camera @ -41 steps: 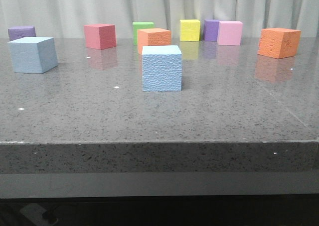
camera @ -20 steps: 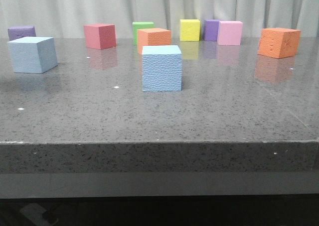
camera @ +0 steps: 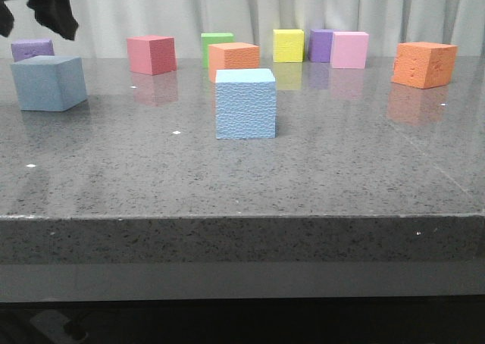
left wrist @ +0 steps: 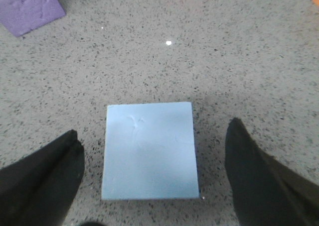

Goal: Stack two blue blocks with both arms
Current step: 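Grasp the second light-blue cube with the left gripper and lift, then carry the cube over the centered blue cube and lower it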

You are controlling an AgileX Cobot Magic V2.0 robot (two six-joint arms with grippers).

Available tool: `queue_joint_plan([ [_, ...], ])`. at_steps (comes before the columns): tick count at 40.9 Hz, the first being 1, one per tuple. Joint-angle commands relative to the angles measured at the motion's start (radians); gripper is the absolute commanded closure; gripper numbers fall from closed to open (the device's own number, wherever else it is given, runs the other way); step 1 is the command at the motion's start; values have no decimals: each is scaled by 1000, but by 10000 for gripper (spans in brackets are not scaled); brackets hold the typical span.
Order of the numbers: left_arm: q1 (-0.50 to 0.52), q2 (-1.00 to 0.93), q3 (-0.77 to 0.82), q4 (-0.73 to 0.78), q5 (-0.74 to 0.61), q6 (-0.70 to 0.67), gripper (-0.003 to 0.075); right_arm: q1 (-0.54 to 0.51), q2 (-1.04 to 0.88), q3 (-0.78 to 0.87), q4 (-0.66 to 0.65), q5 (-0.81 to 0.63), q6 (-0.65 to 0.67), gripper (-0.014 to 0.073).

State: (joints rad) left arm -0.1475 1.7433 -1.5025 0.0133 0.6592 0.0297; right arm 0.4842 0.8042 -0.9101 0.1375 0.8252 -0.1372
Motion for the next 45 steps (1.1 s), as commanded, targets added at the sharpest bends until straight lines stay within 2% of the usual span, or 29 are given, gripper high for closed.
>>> queue_joint_plan([
  [1, 6, -7, -56, -4, -40, -10, 150, -6, -8, -25, 9, -58, -10, -14],
  [22, 8, 77, -56, -22, -69, -30, 160, -6, -8, -25, 9, -58, -10, -14],
  [30, 8, 70, -56, -24, -59, -30, 307, -6, -8, -25, 9, -58, -10, -14],
  [33, 8, 59, -56, -24, -49, -30, 338, -6, -8, -25, 9, -58, -10, -14],
  [39, -1, 31, -93, -24, -6, -7, 339, -6, -8, -25, 9, -58, -10, -14],
  [45, -50, 14, -178, -29, 70, 99, 339, -6, -8, -25, 9, -58, -10, -14],
])
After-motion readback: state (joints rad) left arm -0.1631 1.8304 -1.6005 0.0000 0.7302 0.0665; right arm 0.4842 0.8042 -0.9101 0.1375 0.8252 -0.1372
